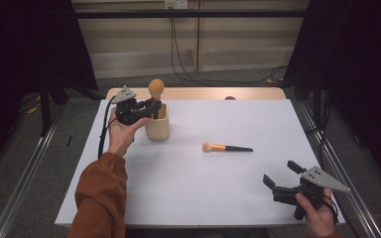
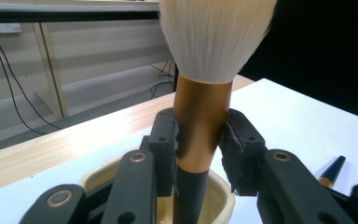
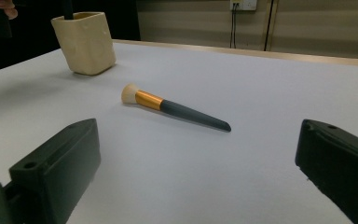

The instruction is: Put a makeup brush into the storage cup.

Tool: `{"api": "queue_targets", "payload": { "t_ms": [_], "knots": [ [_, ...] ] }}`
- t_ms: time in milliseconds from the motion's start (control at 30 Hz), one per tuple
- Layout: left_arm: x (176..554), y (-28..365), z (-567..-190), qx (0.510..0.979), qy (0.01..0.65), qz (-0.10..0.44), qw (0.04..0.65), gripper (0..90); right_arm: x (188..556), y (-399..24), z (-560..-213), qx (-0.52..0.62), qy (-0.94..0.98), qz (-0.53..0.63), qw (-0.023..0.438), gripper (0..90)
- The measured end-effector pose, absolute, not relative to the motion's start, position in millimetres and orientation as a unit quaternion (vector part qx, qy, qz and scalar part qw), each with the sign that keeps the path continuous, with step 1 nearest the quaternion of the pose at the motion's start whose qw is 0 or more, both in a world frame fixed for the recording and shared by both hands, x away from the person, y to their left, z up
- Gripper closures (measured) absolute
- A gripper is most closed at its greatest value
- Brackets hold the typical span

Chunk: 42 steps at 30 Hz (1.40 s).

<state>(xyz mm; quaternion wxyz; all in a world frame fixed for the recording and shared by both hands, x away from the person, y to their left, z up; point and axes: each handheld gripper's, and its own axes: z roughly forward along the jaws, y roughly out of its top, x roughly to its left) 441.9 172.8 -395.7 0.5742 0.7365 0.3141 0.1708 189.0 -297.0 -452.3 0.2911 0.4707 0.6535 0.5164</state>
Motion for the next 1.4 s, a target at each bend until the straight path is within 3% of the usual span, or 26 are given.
{"api": "queue_targets", "payload": {
  "t_ms": [600, 733, 833, 1200, 1400],
  "knots": [
    [443.7, 171.3, -403.6, 0.745, 0.329, 0.161, 0.557, 66.8, 189.8, -297.2, -452.7, 0.470, 0.654, 0.516, 0.291, 0.0],
    [443.4, 169.4, -404.5, 0.749, 0.327, 0.160, 0.553, 57.2, 190.0, -297.5, -452.8, 0.471, 0.653, 0.517, 0.290, 0.0],
    [442.7, 170.1, -406.5, 0.746, 0.328, 0.158, 0.557, 55.8, 189.7, -297.1, -452.7, 0.470, 0.654, 0.517, 0.290, 0.0],
    [436.5, 180.4, -406.5, 0.739, 0.340, 0.179, 0.554, 37.3, 189.6, -296.7, -452.4, 0.470, 0.654, 0.517, 0.290, 0.0],
    [430.4, 182.5, -409.5, 0.737, 0.344, 0.180, 0.553, 22.1, 189.6, -296.6, -452.3, 0.470, 0.653, 0.517, 0.291, 0.0]
  ]
}}
